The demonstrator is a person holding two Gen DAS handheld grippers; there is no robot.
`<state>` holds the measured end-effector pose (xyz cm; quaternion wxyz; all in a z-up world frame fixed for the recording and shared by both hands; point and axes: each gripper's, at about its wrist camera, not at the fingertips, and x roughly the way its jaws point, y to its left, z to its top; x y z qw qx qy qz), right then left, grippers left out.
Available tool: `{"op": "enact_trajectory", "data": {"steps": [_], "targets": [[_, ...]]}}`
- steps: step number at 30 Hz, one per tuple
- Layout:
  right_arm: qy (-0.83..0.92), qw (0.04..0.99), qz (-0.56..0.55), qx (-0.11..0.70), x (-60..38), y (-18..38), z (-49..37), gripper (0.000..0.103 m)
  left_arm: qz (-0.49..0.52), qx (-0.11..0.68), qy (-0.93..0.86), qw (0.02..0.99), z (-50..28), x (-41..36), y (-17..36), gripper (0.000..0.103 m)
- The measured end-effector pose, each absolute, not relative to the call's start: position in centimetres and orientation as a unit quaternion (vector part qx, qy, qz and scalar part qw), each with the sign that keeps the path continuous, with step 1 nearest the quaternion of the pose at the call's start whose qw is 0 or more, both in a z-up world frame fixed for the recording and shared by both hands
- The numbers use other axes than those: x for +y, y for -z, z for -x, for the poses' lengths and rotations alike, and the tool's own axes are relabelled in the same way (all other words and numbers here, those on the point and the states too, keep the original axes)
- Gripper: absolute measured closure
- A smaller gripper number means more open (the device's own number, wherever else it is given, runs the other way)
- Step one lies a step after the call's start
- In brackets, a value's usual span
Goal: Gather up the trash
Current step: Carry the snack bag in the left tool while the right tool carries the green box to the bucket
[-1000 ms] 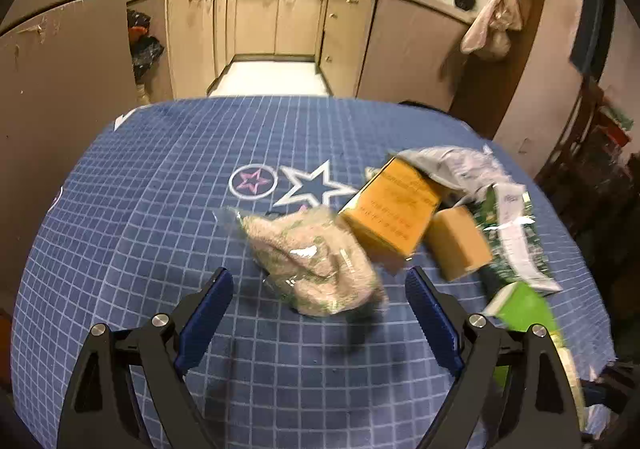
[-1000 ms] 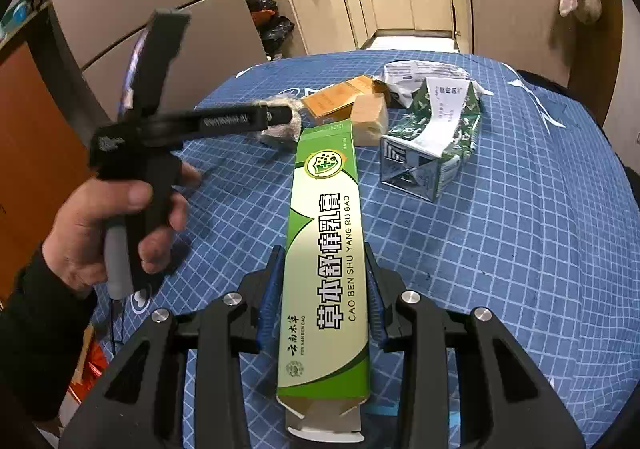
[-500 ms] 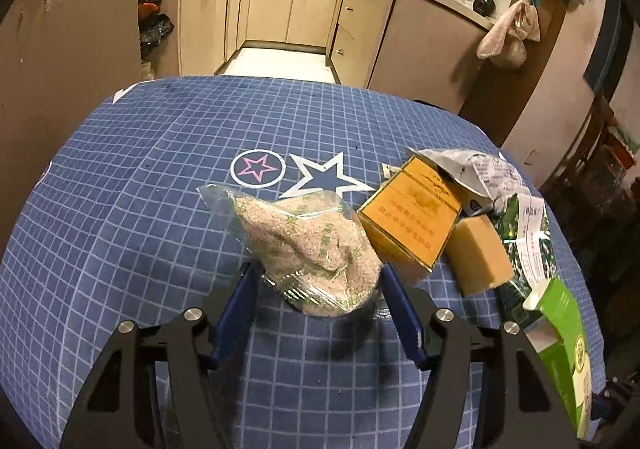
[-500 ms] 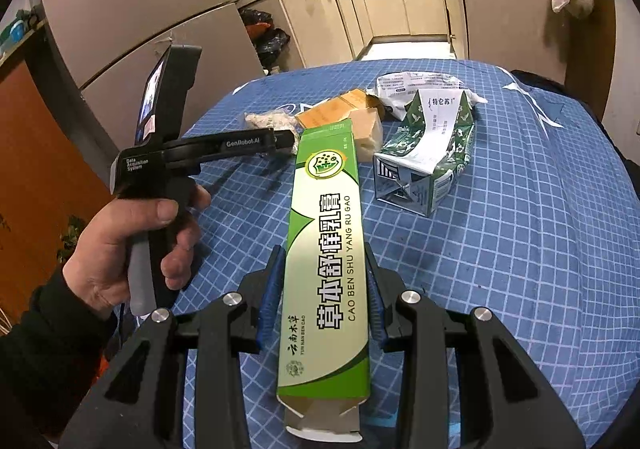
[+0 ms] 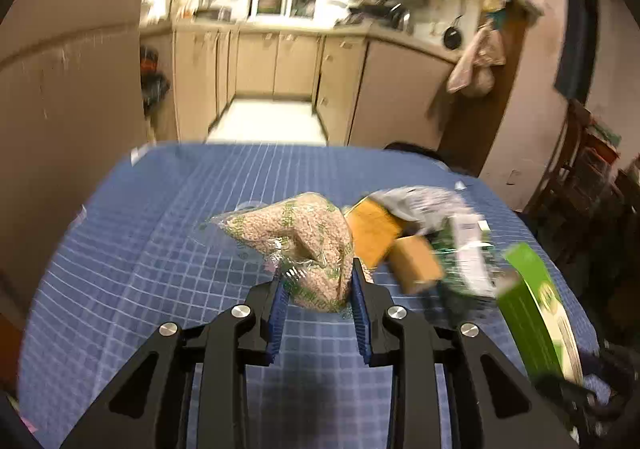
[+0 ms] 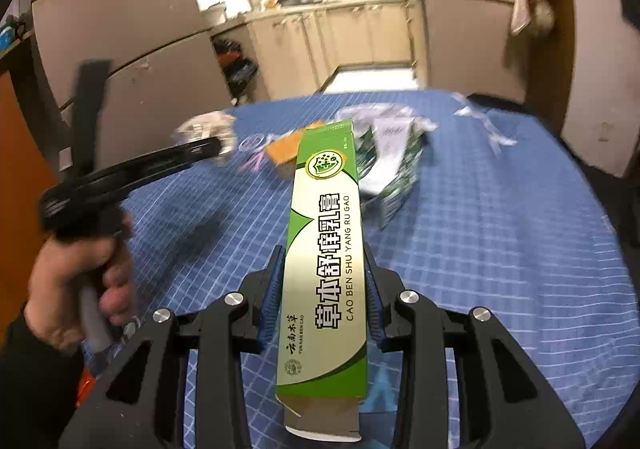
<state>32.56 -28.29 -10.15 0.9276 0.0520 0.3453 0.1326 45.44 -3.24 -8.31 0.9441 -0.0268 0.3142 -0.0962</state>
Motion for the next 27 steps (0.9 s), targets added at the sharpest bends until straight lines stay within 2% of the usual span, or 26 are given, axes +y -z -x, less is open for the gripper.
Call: {"op": "enact_trajectory", "data": {"steps": [7, 27], "targets": [[-0.075, 0.943, -0.054, 0.321, -31.1, 8.3, -29.9, 0.069, -0.017, 0.262, 0.133, 0.956, -39.0, -7.2, 4.3, 0.073], [0.099, 0.956, -0.060, 0.271, -44.8, 5.0, -17.7, 0.069, -0.074, 0.226, 0.293, 0.926, -27.7, -26.8, 2.6, 0.073]]}}
